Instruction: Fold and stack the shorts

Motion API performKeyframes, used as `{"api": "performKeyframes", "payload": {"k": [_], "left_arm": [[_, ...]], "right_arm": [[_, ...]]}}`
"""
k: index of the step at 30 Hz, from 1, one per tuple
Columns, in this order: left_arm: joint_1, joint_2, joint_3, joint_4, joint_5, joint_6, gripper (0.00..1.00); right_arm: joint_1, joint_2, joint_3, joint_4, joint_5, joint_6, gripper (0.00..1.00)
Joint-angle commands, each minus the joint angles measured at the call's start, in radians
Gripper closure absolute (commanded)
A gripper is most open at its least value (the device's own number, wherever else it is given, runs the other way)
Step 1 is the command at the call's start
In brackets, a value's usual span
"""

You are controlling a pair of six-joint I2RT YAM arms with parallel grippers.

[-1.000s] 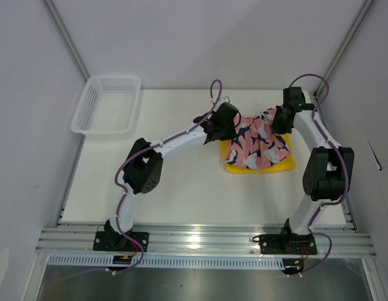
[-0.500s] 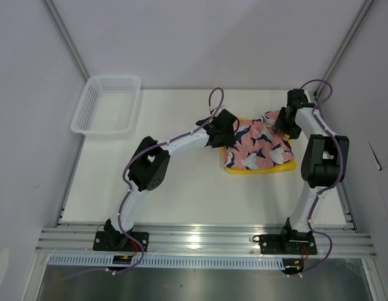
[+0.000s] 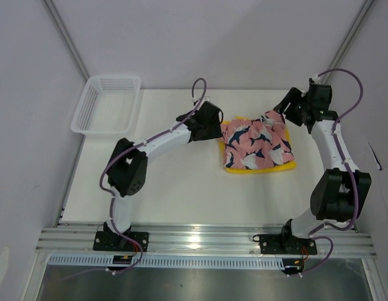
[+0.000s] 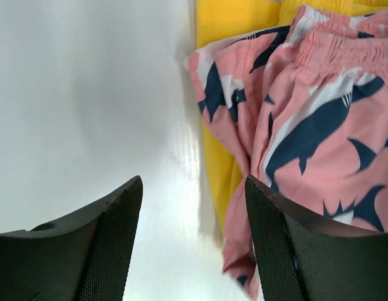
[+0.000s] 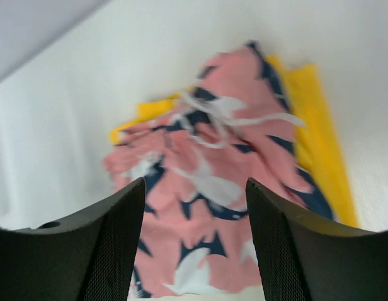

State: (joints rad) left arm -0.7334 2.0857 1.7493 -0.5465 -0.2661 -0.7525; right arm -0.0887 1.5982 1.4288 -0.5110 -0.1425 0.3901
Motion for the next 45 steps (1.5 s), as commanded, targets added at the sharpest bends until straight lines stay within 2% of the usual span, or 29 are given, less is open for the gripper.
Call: {"api": "performKeyframes", "payload": {"k": [1, 2, 3, 5, 6, 9, 10, 13, 21, 25, 28, 29, 34, 39, 40, 42, 45], "left_arm": [[0.017, -0.198, -0.140, 0.143, -0.010, 0.119, 0.30], [0.029, -0.225, -0.242, 0.220, 0.002, 0.130, 0.30], [0.035, -0.248, -0.278, 0.267, 0.020, 0.143, 0.30], [0.048, -0.312, -0.341, 0.344, 0.063, 0.168, 0.30], [0.061, -0.332, -0.440, 0.417, 0.074, 0.176, 0.30], [0.086, -0.396, -0.557, 0.541, 0.110, 0.189, 0.30], [0.092, -0.409, -0.632, 0.587, 0.116, 0.189, 0.29], [0.101, -0.444, -0.710, 0.684, 0.136, 0.193, 0.29], [0.103, -0.441, -0.746, 0.720, 0.154, 0.183, 0.29], [0.103, -0.440, -0.754, 0.732, 0.157, 0.188, 0.29], [0.103, -0.437, -0.749, 0.735, 0.157, 0.189, 0.29], [0.103, -0.435, -0.749, 0.735, 0.159, 0.189, 0.29], [0.103, -0.435, -0.749, 0.738, 0.160, 0.193, 0.29], [0.103, -0.426, -0.740, 0.738, 0.174, 0.196, 0.29], [0.103, -0.426, -0.740, 0.738, 0.177, 0.196, 0.29], [0.103, -0.429, -0.743, 0.743, 0.180, 0.199, 0.29], [0.103, -0.432, -0.746, 0.743, 0.180, 0.202, 0.29]], "right_arm": [[-0.003, -0.015, -0.134, 0.253, -0.381, 0.123, 0.33], [-0.003, -0.011, -0.165, 0.312, -0.438, 0.157, 0.33], [-0.003, -0.004, -0.195, 0.451, -0.541, 0.196, 0.33], [-0.003, 0.023, -0.281, 0.602, -0.610, 0.324, 0.33], [-0.003, 0.035, -0.309, 0.756, -0.664, 0.372, 0.33], [0.000, 0.100, -0.395, 0.998, -0.709, 0.513, 0.33], [0.000, 0.118, -0.412, 1.049, -0.713, 0.536, 0.33], [0.000, 0.209, -0.471, 1.235, -0.710, 0.621, 0.33], [-0.020, 0.520, -0.518, 1.500, -0.632, 0.759, 0.34], [-0.037, 0.568, -0.476, 1.493, -0.617, 0.762, 0.33], [-0.054, 0.563, -0.389, 1.351, -0.580, 0.681, 0.33], [-0.060, 0.566, -0.360, 1.250, -0.569, 0.653, 0.32], [-0.108, 0.647, -0.182, 1.135, -0.559, 0.612, 0.32], [-0.161, 0.790, 0.066, 1.022, -0.581, 0.589, 0.29], [-0.161, 0.821, 0.126, 0.935, -0.595, 0.586, 0.29], [-0.157, 0.888, 0.281, 0.864, -0.603, 0.541, 0.29], [-0.155, 0.933, 0.405, 0.740, -0.577, 0.489, 0.27]]}}
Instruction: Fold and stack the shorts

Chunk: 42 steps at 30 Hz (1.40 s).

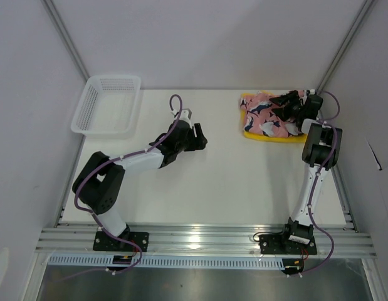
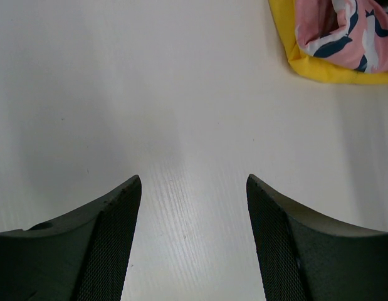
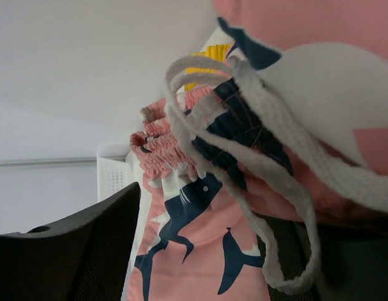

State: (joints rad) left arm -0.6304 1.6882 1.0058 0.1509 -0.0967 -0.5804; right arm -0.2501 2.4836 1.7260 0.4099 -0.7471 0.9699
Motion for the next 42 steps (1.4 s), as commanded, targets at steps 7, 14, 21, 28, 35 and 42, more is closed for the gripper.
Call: {"api": "performKeyframes", "payload": {"k": [7, 14, 21, 28, 35, 42], "left_arm": [[0.000, -0.024, 0.007, 0.045, 0.026, 0.033, 0.29], [0.000, -0.039, -0.007, 0.064, 0.038, 0.039, 0.29], [0.000, -0.091, -0.090, 0.174, 0.066, 0.031, 0.29], [0.000, -0.119, -0.127, 0.236, 0.063, 0.047, 0.29], [0.000, -0.191, -0.202, 0.311, 0.051, 0.059, 0.28], [0.000, -0.274, -0.259, 0.323, 0.023, 0.080, 0.28]], "right_arm": [[0.015, 0.132, 0.323, -0.351, 0.041, -0.142, 0.23], [0.043, -0.038, 0.231, -0.385, 0.083, -0.201, 0.01], [0.077, -0.449, -0.154, -0.280, 0.239, -0.250, 0.01], [0.109, -0.790, -0.423, -0.221, 0.328, -0.345, 0.00], [0.310, -1.241, -0.756, -0.257, 0.643, -0.591, 0.00], [0.367, -1.523, -1.077, -0.212, 0.715, -0.596, 0.01]]}}
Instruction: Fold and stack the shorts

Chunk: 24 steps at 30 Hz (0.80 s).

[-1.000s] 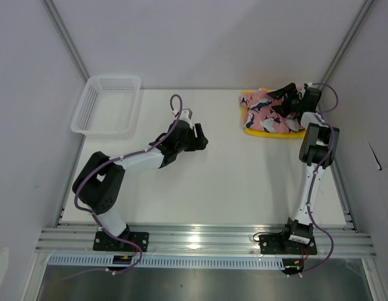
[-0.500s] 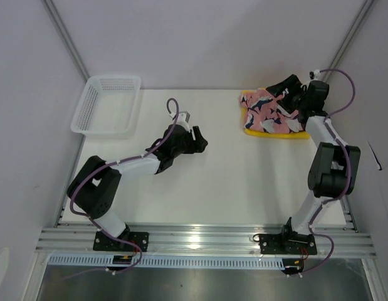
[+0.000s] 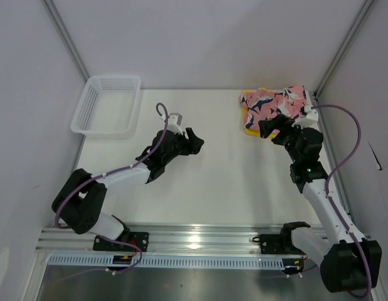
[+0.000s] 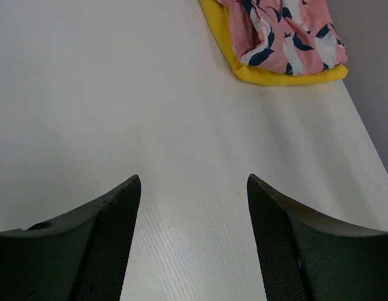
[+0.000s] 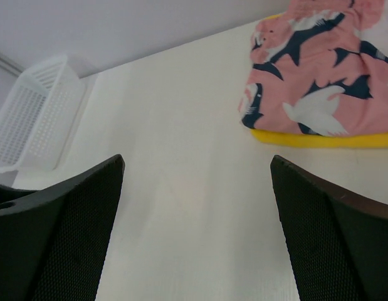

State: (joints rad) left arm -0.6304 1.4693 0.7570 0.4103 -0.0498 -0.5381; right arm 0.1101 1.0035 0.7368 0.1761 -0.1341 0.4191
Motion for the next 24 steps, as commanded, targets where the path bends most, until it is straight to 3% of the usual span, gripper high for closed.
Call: {"api": "performKeyframes", "payload": {"k": [1, 8, 16, 24], "left_arm": [[-0.002, -0.075, -0.015, 0.061, -0.027, 0.041, 0.28], [-0.002, -0.185, -0.067, 0.036, -0.079, 0.064, 0.28], [-0.005, -0.375, -0.234, -0.028, -0.163, 0.053, 0.28], [-0.005, -0.648, -0.413, -0.104, -0.213, 0.027, 0.28]], "right_arm": [[0.014, -0.061, -0.115, 0.034, 0.106, -0.048, 0.01], [0.146, -0.151, -0.289, 0.086, 0.274, -0.118, 0.00], [0.227, -0.171, -0.410, 0.171, 0.211, -0.123, 0.01], [0.243, -0.132, -0.430, 0.224, 0.183, -0.103, 0.01]]}}
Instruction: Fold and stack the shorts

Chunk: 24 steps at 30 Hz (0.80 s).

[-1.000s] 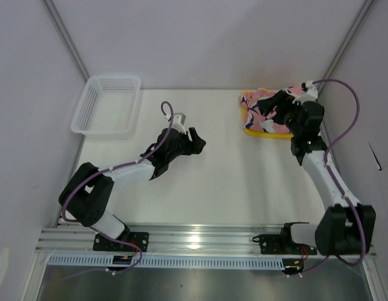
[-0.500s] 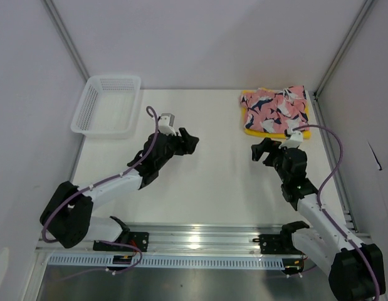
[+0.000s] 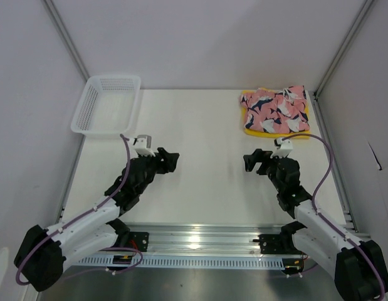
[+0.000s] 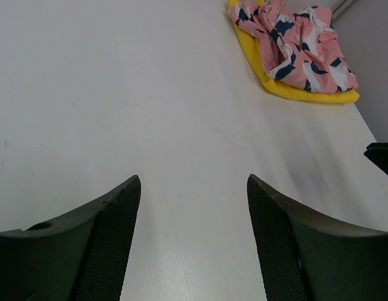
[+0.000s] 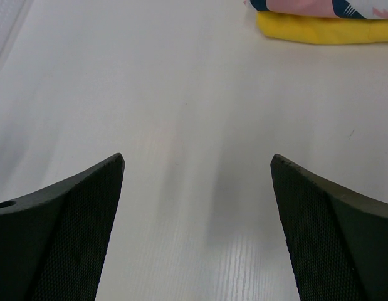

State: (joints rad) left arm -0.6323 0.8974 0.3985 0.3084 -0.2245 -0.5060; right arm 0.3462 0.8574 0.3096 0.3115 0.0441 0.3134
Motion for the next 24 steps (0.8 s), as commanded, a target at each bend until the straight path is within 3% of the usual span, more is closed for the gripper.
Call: {"api": "performKeyframes", "payload": {"k": [1, 4, 6, 9, 12, 24], "left_arm": [[-0.003, -0.137, -0.102, 0.018, -0.038, -0.009, 0.28], [-0.003, -0.227, -0.185, 0.084, -0.050, -0.031, 0.26], [-0.001, -0.250, -0.207, 0.071, -0.094, -0.061, 0.17], [-0.001, -0.264, -0.205, 0.014, -0.148, -0.103, 0.13], [-0.001, -0.258, -0.210, 0.018, -0.119, -0.112, 0.03], [-0.001, -0.204, -0.181, 0.005, -0.105, -0.097, 0.01]], "right_arm": [[0.008, 0.022, -0.001, 0.089, 0.011, 0.006, 0.00], [0.008, 0.043, -0.012, 0.130, 0.016, 0.024, 0.00], [0.008, 0.072, -0.006, 0.146, 0.019, 0.029, 0.00], [0.007, 0.118, 0.017, 0.132, 0.010, 0.029, 0.00], [0.007, 0.144, 0.037, 0.118, 0.005, 0.032, 0.01], [0.008, 0.104, 0.006, 0.121, 0.014, 0.042, 0.01]]}}
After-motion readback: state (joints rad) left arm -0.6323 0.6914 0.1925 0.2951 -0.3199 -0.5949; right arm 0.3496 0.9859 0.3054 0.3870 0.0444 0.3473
